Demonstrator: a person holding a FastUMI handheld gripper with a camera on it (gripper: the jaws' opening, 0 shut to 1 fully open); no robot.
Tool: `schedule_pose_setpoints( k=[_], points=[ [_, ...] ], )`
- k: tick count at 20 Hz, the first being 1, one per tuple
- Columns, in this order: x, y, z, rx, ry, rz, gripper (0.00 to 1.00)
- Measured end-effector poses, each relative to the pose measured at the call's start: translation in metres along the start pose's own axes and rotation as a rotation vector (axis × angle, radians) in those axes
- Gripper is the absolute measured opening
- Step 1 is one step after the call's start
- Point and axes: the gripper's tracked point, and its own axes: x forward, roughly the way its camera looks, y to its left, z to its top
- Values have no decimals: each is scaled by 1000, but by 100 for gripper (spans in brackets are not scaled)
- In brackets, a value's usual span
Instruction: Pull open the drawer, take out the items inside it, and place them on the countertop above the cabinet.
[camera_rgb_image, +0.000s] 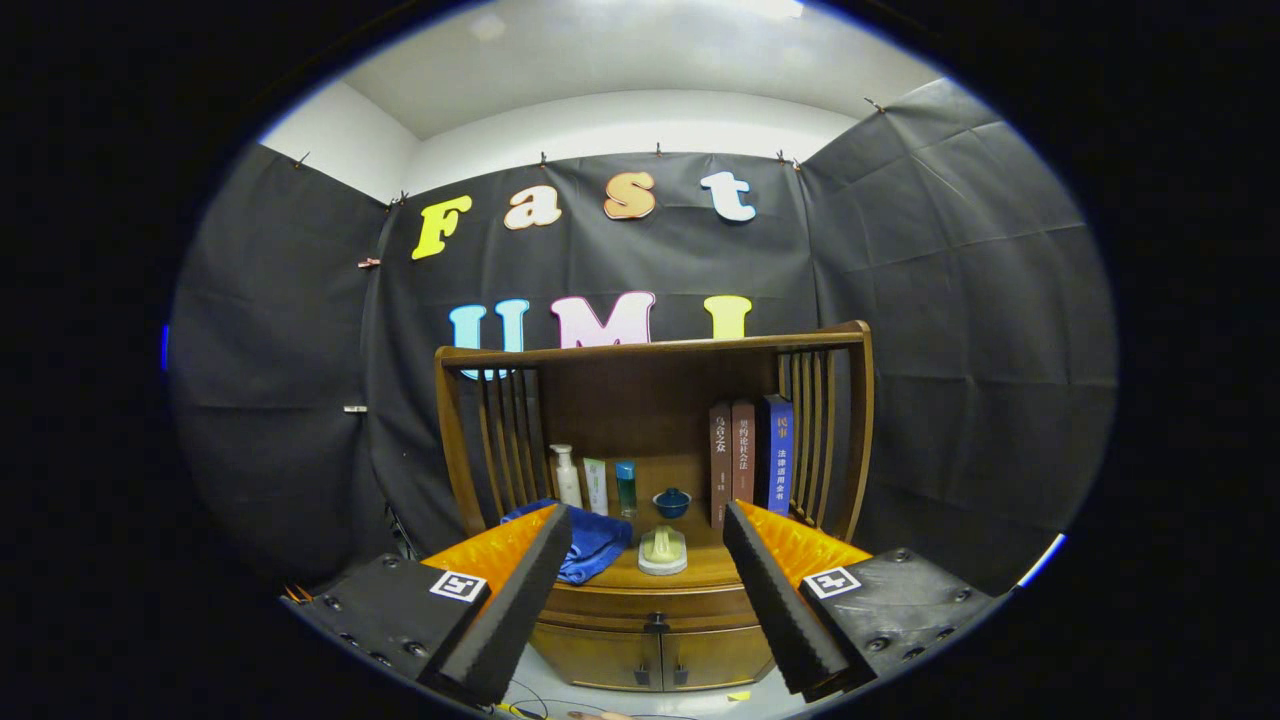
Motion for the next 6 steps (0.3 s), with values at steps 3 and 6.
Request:
schedule_pose_setpoints(
  k=[3,6],
  points=[
    [2,-1,-3,4,12,3,99],
    [4,-2,-4,1,9,1,99]
  ],
)
